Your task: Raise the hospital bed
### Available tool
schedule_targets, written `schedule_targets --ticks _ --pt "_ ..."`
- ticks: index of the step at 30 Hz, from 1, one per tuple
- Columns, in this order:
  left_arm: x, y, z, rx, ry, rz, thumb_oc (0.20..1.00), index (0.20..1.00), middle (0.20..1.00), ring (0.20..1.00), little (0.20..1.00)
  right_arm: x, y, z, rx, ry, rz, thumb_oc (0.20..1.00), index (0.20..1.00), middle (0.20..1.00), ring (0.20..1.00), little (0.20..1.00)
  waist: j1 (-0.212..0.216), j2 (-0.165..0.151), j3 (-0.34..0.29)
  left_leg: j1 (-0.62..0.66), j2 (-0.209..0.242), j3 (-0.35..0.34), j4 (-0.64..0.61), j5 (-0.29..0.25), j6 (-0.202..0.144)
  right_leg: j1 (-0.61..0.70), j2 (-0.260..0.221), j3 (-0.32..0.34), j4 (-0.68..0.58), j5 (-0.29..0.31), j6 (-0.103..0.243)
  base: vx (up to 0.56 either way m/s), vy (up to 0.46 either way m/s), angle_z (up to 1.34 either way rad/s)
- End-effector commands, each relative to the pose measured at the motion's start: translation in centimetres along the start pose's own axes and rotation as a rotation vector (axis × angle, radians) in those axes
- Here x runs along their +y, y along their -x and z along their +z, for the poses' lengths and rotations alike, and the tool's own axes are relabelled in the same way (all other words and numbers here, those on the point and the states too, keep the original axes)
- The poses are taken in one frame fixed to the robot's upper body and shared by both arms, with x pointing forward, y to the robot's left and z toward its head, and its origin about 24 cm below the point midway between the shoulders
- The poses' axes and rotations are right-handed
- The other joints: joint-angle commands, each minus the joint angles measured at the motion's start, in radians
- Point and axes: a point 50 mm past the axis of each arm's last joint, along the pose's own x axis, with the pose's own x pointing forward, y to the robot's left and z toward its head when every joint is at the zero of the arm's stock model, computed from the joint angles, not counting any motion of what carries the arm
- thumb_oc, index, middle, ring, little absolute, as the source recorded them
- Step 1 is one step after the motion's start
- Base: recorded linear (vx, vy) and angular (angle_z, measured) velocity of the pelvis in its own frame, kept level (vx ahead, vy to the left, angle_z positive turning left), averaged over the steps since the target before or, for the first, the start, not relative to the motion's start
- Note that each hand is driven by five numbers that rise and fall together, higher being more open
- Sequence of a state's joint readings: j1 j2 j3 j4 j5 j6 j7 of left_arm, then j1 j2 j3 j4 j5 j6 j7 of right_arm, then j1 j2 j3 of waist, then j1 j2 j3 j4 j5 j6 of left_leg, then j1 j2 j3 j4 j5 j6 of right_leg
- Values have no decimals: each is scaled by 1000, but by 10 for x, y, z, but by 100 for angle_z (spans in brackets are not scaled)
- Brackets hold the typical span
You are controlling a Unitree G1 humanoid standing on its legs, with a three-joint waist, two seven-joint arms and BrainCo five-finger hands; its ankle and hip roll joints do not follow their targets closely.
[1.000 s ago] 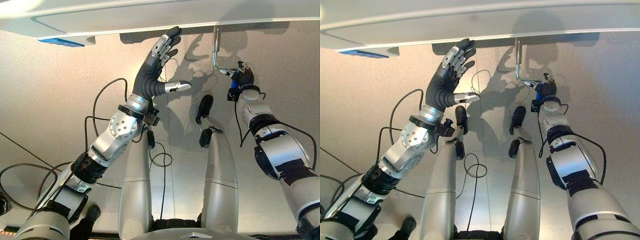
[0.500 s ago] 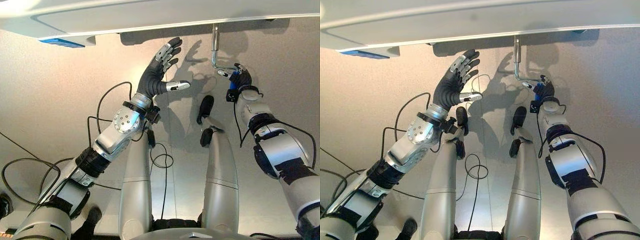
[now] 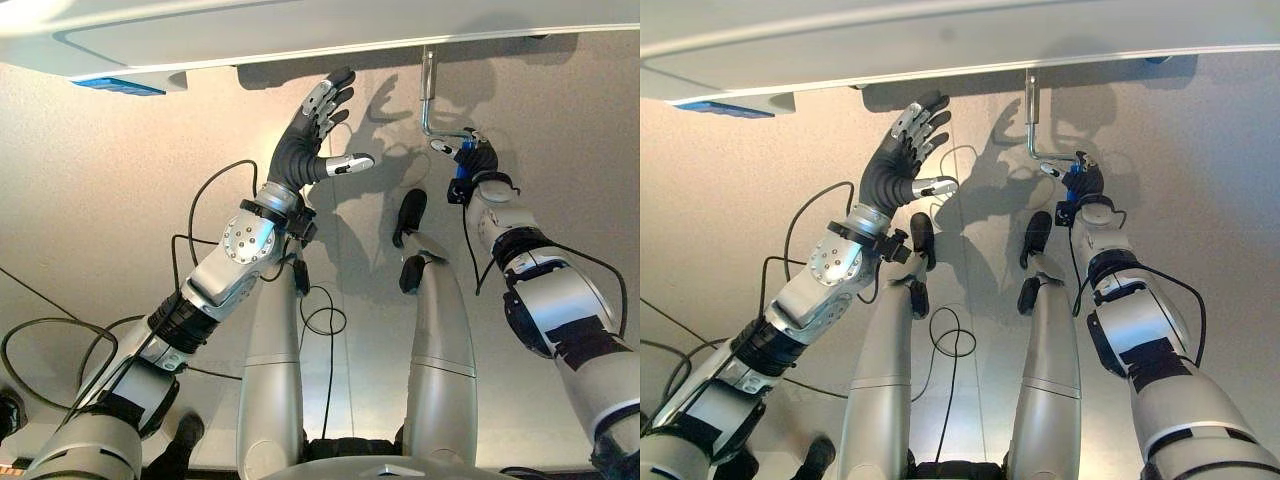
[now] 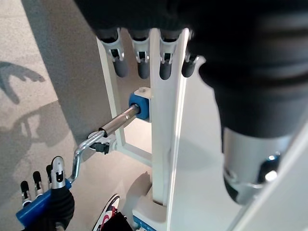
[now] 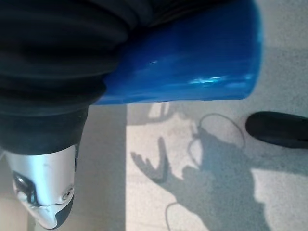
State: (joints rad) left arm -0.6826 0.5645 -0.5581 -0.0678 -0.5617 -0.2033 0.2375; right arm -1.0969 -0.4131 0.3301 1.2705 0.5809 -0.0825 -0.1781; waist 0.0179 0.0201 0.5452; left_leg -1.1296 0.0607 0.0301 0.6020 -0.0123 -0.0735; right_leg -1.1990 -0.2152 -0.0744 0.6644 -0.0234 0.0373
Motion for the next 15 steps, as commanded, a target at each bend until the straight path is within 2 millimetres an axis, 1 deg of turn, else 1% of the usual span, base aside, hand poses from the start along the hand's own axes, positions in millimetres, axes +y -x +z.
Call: schedule_targets --ticks 1,2,3,10,15 --pt "0 -3 30 -161 23 18 1000 1000 1000 1000 1000 7 10 -48 138 49 30 1000 1000 1000 1000 1000 3 33 -25 -71 -37 -19 -26 3 17 -6 -7 -15 -5 40 74 0 0 0" --pt "0 -3 32 -167 24 23 1000 1000 1000 1000 1000 8 11 -48 139 51 30 495 495 495 495 495 3 33 -25 -73 -35 -18 -25 3 17 -4 -8 -15 -5 39 74 0 0 0" --pt "0 -3 32 -169 21 24 1000 1000 1000 1000 1000 8 11 -48 138 55 30 200 200 200 200 200 2 33 -25 -73 -35 -17 -24 2 17 -4 -8 -15 -5 39 74 0 0 0" --pt "1 -3 34 -177 18 39 1000 1000 1000 1000 1000 17 13 -50 126 58 57 200 200 200 200 200 -2 30 -25 -78 -33 -16 -21 2 18 -6 -8 -13 -8 40 73 0 0 0" --pt "2 -3 36 -187 15 43 1000 1000 1000 1000 1000 17 13 -51 128 57 55 200 200 200 200 200 -2 29 -25 -73 -33 -15 -27 1 20 -4 -8 -16 -11 40 74 0 0 0"
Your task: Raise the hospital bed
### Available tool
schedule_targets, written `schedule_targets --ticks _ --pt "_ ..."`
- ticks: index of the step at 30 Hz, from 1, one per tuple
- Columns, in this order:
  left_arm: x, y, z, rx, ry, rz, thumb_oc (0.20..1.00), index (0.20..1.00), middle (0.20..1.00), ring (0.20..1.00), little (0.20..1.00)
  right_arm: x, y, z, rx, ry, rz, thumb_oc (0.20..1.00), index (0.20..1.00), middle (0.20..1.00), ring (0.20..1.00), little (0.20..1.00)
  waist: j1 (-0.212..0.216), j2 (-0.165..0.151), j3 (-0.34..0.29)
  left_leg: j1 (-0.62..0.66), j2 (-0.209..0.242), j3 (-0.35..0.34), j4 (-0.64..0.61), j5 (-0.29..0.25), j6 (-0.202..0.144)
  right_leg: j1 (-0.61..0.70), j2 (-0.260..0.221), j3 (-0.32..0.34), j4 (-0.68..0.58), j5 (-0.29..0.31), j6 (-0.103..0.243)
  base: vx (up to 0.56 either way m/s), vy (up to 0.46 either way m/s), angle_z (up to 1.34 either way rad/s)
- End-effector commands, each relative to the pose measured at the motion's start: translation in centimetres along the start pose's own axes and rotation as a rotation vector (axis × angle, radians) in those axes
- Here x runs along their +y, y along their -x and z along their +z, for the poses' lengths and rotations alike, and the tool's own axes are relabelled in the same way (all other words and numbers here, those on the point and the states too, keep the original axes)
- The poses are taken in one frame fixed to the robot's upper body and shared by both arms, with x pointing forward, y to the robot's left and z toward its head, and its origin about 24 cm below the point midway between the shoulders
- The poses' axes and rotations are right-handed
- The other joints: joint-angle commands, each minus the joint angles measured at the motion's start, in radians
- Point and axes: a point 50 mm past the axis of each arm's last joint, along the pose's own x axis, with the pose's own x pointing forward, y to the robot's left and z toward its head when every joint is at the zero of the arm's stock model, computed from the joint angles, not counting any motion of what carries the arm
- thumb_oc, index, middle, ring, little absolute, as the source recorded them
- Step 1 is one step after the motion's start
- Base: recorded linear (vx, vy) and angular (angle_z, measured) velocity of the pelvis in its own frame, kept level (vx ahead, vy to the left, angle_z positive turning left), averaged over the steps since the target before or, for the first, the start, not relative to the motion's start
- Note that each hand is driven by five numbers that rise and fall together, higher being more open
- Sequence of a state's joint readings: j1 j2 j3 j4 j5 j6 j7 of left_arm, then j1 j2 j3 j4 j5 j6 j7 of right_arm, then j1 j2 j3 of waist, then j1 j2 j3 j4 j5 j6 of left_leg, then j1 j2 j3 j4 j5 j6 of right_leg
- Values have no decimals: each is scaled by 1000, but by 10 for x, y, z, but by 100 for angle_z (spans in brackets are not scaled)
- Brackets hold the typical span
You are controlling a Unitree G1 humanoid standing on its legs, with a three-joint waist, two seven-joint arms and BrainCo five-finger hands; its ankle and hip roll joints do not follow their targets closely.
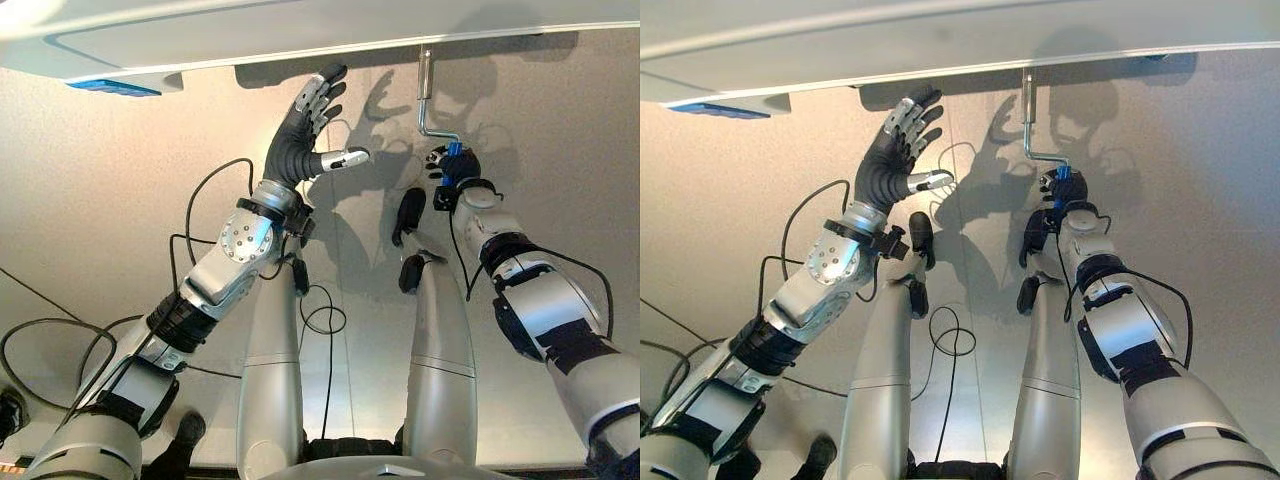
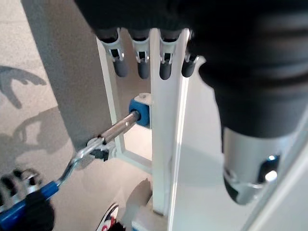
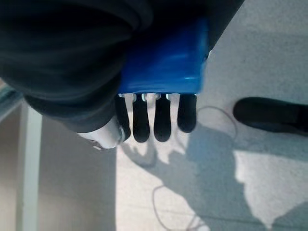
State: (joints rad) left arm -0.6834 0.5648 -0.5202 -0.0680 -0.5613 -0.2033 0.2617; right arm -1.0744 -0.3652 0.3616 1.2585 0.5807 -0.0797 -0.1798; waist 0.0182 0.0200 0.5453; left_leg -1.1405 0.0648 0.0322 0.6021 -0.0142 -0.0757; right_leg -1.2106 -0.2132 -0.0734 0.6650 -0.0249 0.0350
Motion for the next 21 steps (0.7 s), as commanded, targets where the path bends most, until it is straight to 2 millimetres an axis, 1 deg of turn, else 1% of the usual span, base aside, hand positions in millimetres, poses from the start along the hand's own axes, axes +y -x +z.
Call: schedule_targets --ticks 1,5,8,9,10,11,13,14,16,17,21 --pt "-7 -2 30 -164 25 -10 1000 1000 1000 1000 1000 -2 8 -38 102 40 1 200 200 200 200 200 -2 30 -25 -61 -38 -17 -27 3 23 8 -10 -17 -12 41 76 0 0 0" --pt "-6 -1 32 -169 19 -7 1000 1000 1000 1000 1000 -1 8 -37 96 66 3 200 200 200 200 200 -3 28 -25 -57 -39 -16 -29 3 24 11 -9 -17 -16 42 76 0 0 0" --pt "-6 -1 35 -181 12 -9 1000 1000 1000 1000 1000 -2 6 -33 86 127 0 200 200 200 200 200 -2 27 -25 -58 -39 -16 -28 2 24 11 -8 -16 -16 43 76 0 0 0" --pt "-6 -1 36 -187 14 -8 1000 1000 1000 1000 1000 -1 5 -29 74 173 2 200 200 200 200 200 -2 25 -25 -59 -39 -16 -27 2 24 11 -8 -16 -15 44 76 0 0 0" --pt "-6 -1 36 -187 14 -8 1000 1000 1000 1000 1000 -1 5 -29 74 173 2 200 200 200 200 200 -2 25 -25 -59 -39 -16 -27 2 24 11 -8 -16 -15 44 76 0 0 0" --pt "-7 -1 38 -194 14 -15 1000 1000 1000 1000 1000 -1 4 -24 62 223 0 200 200 200 200 200 1 27 -25 -63 -40 -17 -23 3 24 8 -8 -17 -10 42 76 0 0 0" --pt "-7 0 39 -198 14 -17 1000 1000 1000 1000 1000 0 4 -22 58 239 -2 200 200 200 200 200 2 28 -25 -64 -41 -18 -23 3 24 7 -10 -18 -8 41 77 0 0 0" --pt "-9 0 42 -210 15 -28 1000 1000 1000 1000 1000 -4 2 -17 52 291 -14 200 200 200 200 200 7 32 -25 -67 -42 -18 -21 3 24 6 -12 -20 -5 39 79 0 0 0" --pt "-10 0 44 -220 20 -34 1000 1000 1000 1000 1000 -6 1 -15 50 315 -20 200 200 200 200 200 11 35 -25 -70 -45 -19 -18 4 23 5 -13 -23 0 36 79 0 0 0" --pt "-10 2 47 -232 40 -40 1000 1000 1000 1000 1000 -9 0 -10 47 340 -37 200 200 200 200 200 21 39 -25 -75 -47 -23 -17 5 23 2 -16 -26 4 34 80 16 -33 0" --pt "-12 4 49 -238 63 -54 1000 1000 1000 1000 1000 -15 -3 3 16 350 -55 200 200 200 200 200 38 47 -25 -86 -55 -30 -13 7 21 -2 -22 -30 14 31 82 12 -10 5"
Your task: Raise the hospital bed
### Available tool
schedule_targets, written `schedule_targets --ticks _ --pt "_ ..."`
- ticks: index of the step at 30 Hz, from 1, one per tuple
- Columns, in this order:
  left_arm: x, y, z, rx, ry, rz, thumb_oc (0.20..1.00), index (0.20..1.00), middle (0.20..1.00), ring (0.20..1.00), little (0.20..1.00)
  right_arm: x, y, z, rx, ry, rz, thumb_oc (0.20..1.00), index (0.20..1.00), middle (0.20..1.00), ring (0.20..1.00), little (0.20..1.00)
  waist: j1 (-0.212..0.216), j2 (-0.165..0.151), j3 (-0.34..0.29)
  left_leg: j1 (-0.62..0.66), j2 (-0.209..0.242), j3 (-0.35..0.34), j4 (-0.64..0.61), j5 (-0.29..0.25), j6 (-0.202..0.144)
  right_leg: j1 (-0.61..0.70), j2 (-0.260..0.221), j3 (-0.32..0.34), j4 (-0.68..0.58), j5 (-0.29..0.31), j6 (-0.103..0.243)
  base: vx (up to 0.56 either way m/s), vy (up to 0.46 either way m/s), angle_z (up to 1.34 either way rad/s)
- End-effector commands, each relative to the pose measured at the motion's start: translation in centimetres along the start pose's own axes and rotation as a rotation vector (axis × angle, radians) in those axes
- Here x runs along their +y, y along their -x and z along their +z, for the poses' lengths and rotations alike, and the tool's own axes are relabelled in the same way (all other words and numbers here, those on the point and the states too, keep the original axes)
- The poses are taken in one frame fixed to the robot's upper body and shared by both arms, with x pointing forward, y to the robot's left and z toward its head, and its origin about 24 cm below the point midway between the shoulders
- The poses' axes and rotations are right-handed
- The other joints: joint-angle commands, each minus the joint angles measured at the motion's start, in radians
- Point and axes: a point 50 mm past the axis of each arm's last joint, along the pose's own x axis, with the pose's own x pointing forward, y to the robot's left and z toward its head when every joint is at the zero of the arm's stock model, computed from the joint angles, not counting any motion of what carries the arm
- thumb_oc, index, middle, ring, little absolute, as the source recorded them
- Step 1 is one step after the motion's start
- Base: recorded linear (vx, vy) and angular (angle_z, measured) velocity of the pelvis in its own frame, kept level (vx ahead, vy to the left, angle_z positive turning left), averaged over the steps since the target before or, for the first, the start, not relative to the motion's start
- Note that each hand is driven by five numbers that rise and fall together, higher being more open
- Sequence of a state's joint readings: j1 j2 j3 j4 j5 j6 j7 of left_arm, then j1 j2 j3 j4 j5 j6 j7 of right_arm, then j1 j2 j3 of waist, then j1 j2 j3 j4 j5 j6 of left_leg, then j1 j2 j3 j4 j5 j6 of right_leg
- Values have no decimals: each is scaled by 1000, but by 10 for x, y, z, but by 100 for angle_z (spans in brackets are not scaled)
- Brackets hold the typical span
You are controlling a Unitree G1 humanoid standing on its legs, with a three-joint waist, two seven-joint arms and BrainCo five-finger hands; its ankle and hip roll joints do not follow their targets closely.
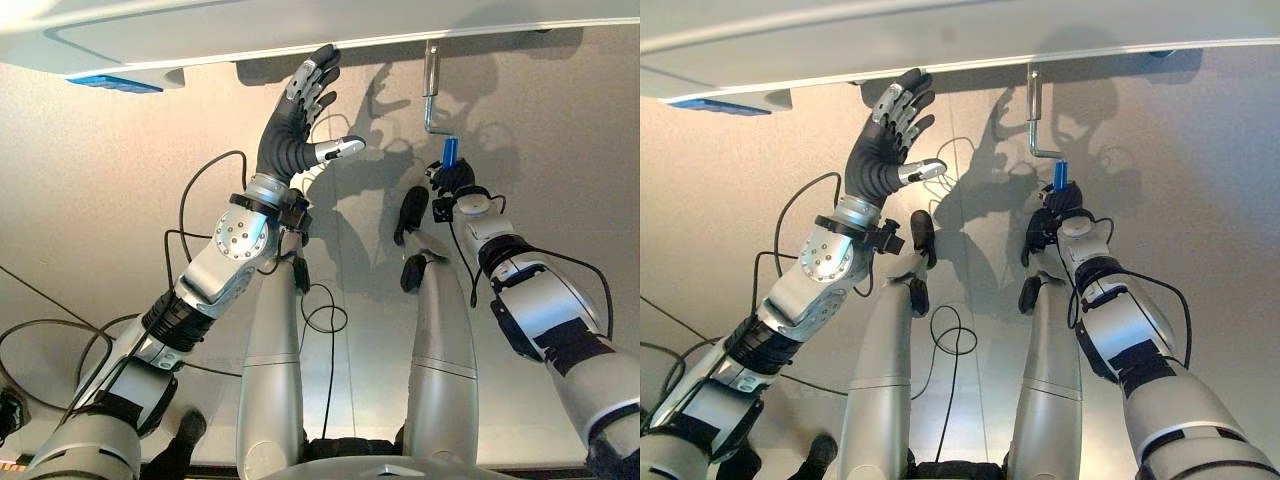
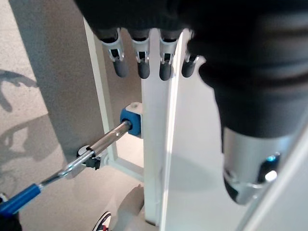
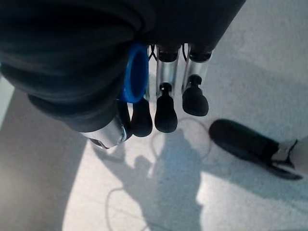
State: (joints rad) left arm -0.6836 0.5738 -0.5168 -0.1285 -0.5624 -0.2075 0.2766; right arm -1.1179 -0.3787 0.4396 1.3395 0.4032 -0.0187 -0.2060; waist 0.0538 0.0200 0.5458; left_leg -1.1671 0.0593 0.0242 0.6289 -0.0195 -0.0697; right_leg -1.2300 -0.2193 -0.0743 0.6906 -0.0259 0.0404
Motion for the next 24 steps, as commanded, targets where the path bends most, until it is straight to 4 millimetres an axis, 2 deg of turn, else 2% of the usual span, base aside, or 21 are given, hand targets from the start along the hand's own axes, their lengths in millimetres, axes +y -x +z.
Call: schedule_targets --ticks 1,9,24 --pt "-7 3 35 -183 46 -40 1000 1000 1000 1000 1000 -10 -2 9 -44 73 -22 200 200 200 200 200 6 48 -26 -60 -51 -23 -40 13 15 18 -17 -32 -11 30 78 13 14 13" --pt "-10 6 29 -154 26 -54 1000 1000 1000 1000 1000 -15 -3 31 -105 63 -29 200 200 200 200 200 16 49 -26 -59 -54 -24 -46 10 18 18 -17 -34 -15 27 79 18 20 6" --pt "-13 6 28 -147 27 -63 1000 1000 1000 1000 1000 -15 -4 45 -125 63 -31 200 200 200 200 200 12 52 -26 -51 -52 -15 -53 6 22 21 -16 -33 -18 22 78 0 0 0"
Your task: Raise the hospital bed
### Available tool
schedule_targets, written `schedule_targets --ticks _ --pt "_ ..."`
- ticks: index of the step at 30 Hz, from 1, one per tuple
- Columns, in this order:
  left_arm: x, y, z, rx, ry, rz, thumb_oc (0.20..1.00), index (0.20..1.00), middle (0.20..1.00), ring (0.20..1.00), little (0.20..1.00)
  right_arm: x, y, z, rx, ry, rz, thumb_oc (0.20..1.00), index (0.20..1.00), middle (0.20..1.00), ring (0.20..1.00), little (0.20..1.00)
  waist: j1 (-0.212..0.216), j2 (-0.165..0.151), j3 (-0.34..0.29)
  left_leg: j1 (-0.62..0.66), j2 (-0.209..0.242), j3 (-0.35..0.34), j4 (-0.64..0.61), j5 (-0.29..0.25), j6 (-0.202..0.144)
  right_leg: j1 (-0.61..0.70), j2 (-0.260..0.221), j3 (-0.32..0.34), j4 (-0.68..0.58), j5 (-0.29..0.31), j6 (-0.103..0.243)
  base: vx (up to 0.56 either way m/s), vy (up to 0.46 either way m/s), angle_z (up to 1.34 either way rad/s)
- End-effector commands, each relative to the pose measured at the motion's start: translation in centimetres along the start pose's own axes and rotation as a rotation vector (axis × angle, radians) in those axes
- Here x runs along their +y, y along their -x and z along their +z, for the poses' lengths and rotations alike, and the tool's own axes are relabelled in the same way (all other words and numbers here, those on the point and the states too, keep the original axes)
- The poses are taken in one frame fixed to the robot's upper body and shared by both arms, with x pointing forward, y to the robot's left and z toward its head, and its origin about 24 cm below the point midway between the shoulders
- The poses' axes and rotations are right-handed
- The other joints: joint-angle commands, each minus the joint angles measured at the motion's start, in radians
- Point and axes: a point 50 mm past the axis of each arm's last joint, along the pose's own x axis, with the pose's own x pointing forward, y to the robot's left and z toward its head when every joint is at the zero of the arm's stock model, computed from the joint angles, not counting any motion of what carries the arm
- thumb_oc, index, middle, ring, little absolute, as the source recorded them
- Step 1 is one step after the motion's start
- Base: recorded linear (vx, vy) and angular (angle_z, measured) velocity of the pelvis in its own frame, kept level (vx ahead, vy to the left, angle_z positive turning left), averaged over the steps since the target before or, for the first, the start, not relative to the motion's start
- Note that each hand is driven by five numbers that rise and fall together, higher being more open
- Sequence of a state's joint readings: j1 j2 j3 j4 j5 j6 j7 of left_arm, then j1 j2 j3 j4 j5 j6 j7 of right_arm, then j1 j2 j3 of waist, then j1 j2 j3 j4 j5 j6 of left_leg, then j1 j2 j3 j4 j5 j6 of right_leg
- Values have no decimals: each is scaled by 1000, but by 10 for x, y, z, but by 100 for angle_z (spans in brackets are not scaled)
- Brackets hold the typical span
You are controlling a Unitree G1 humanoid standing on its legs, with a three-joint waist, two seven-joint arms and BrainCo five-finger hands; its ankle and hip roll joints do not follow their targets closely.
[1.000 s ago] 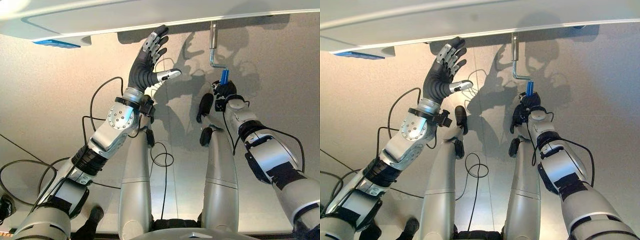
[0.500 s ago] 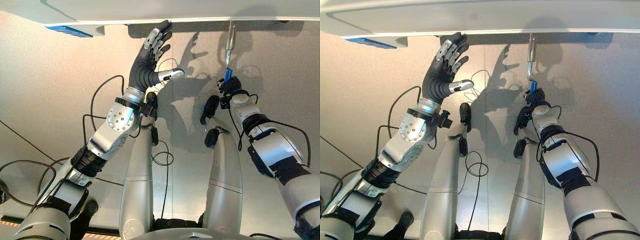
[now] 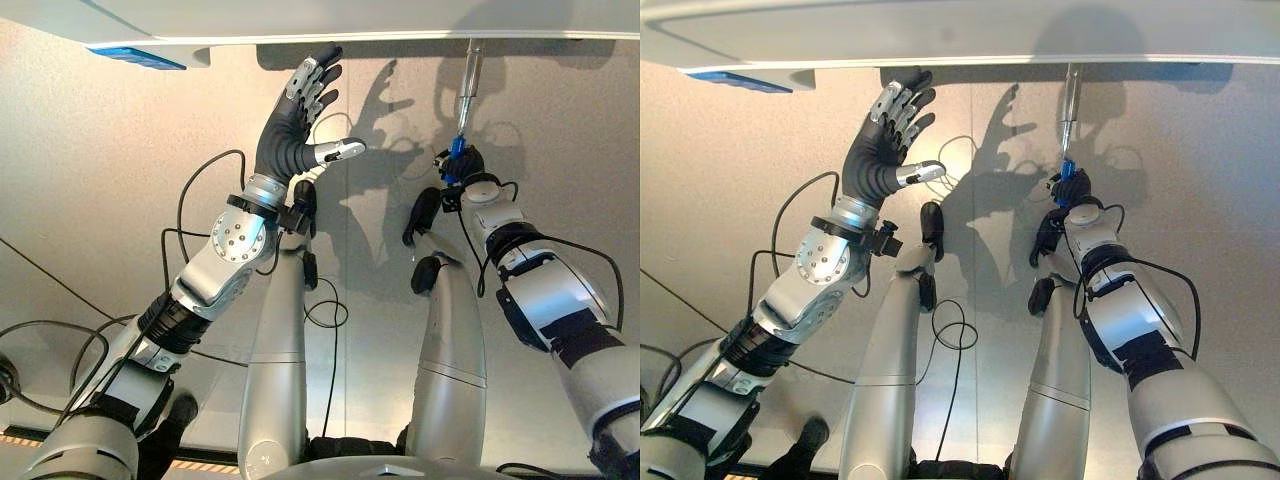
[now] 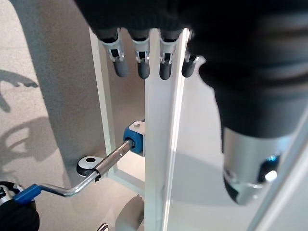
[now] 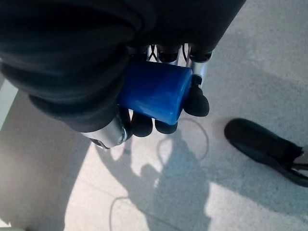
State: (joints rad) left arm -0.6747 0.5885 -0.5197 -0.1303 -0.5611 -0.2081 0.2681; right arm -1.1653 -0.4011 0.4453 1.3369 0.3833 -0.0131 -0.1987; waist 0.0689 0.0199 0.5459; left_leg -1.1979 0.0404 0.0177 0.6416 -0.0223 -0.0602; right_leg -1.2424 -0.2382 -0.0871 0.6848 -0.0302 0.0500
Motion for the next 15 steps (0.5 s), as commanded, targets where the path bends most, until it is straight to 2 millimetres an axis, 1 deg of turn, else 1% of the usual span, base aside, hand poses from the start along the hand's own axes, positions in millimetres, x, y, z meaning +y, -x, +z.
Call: schedule_targets --ticks 1,6,10,12,15 --pt "-15 3 30 -160 38 -56 1000 1000 1000 1000 1000 -7 -2 23 -73 45 -18 200 200 200 200 200 -4 53 -26 -20 -33 -9 -65 9 13 33 3 -20 -11 26 68 0 0 0" --pt "-19 2 32 -174 53 -72 1000 1000 1000 1000 1000 -3 -2 15 -41 103 -9 200 200 200 200 200 6 62 -26 -26 -38 -12 -63 10 17 28 0 -22 -3 22 71 0 0 0" --pt "-20 1 35 -188 63 -74 1000 1000 1000 1000 1000 6 -1 13 -36 128 16 200 200 200 200 200 15 70 -26 -30 -44 -17 -59 12 17 28 -3 -25 8 16 71 0 0 0" --pt "-21 2 35 -190 71 -78 1000 1000 1000 1000 1000 9 0 13 -35 165 26 200 200 200 200 200 29 79 -26 -32 -49 -21 -59 12 18 27 -9 -28 16 14 74 8 20 5" --pt "-21 2 36 -192 78 -72 1000 1000 1000 1000 1000 14 0 17 -51 182 40 200 200 200 200 200 37 84 -26 -36 -54 -23 -53 11 20 27 -11 -31 22 13 75 3 18 6"
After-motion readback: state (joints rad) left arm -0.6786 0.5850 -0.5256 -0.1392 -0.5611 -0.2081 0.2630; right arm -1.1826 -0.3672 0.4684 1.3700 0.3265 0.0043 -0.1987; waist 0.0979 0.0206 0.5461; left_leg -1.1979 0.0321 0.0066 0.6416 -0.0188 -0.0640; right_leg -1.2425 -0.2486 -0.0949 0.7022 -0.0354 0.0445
